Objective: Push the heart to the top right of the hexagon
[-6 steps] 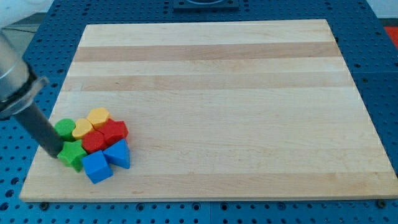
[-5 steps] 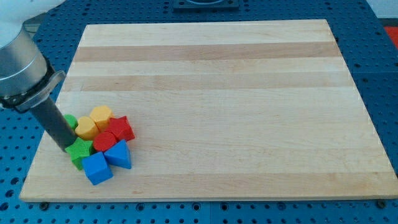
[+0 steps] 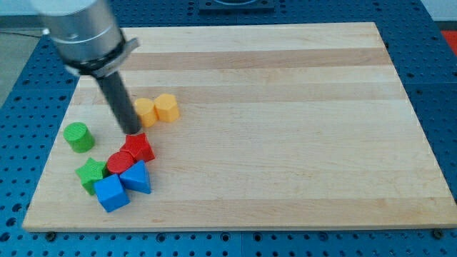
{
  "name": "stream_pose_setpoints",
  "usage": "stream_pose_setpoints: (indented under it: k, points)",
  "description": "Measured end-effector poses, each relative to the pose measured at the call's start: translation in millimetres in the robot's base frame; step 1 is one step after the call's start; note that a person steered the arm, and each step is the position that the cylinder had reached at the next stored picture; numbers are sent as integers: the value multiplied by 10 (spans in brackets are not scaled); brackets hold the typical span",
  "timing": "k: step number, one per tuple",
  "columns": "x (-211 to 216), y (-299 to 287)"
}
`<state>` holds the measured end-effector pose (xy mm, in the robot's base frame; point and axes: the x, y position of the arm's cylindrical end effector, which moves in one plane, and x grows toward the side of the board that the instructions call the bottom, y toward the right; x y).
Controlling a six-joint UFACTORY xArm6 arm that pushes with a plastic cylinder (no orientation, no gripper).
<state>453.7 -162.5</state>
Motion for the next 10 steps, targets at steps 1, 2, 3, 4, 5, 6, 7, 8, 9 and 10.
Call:
stream_pose_setpoints:
  k: [1,2,3,4,5,6,7,8,9,10]
  points:
    - [-417,201]
    - [-476,202]
    - [-243,90]
    - [-284,-311]
    - [-670,-331]
    - [-800,44]
    - [-801,503]
    - [-800,878]
    - [-807,889]
    - [-807,929]
